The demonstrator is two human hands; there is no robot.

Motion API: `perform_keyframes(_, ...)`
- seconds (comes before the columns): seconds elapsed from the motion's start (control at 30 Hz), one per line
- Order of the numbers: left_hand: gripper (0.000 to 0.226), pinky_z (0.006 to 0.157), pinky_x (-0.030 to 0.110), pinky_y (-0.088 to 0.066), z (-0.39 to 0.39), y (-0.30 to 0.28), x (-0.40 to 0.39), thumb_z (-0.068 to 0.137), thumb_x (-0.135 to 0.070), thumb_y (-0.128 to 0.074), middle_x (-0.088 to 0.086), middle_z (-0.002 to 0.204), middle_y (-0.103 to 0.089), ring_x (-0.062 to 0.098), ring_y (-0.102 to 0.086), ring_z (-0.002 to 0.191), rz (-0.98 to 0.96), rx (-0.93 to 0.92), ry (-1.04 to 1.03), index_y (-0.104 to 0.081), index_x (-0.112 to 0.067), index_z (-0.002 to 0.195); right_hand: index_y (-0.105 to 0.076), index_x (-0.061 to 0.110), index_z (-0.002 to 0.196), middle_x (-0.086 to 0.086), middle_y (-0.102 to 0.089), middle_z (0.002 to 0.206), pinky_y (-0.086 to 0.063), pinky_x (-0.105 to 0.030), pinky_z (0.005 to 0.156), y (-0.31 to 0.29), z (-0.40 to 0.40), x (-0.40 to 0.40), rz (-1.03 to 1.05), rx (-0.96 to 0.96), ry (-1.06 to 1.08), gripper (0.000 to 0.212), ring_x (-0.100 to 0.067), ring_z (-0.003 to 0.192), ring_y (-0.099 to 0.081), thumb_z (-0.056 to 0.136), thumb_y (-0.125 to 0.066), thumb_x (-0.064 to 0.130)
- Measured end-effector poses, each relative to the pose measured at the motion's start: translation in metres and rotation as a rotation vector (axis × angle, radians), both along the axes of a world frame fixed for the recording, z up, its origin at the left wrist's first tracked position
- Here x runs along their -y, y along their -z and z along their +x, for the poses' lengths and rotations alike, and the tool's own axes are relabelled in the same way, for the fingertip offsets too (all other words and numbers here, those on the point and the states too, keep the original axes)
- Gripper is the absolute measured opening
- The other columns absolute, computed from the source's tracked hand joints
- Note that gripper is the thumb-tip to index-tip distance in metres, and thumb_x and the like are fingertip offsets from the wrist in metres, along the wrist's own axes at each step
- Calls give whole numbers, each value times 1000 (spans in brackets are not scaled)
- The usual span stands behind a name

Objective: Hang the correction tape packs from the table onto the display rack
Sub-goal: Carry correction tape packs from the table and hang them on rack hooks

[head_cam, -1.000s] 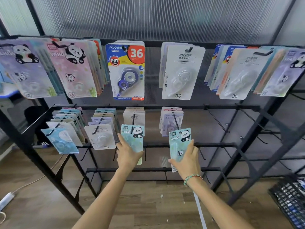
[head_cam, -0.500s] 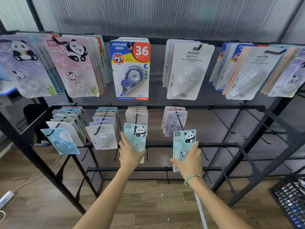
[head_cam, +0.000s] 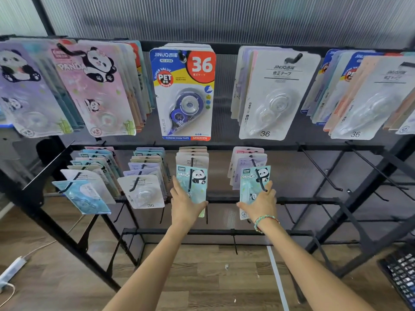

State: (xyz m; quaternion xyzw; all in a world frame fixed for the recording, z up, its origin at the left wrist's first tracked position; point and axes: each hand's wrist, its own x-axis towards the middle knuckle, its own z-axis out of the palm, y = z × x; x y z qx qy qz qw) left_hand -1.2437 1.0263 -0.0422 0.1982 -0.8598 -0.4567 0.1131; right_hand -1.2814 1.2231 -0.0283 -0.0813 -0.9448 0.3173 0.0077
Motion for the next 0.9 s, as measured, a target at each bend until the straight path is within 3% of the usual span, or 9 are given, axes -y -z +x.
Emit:
perform_keyframes(0.2,121,104,45,-40,-21,8,3,63,-14,-87,15,138,-32,33,-38,127,79,-64,-17,-5,-13,151,12,2,148,-18,-20,143,-30,-40,108,7,-26,9,-76,-1,13,124,-35,132,-26,72,-82,31)
perform_keyframes(0.5,119,106,48,-38,-38,9,-2,61,-15,-89,17,141,-34,33,-35,131,58,-108,-76,-9,-9,150,10,3,149,-17,-27,138,-33,-38,106,7,-33,10,-110,-45,26,124,-32,130,-29,70,-84,27)
perform_keyframes(0.9,134,108,58,-33,-19,4,0,60,-36,-90,16,147,-28,35,-30,136,-32,-64,-48,3,-15,153,19,3,147,-22,-23,144,-37,-42,103,0,-13,13,-76,-10,39,130,-37,131,-33,71,-82,35)
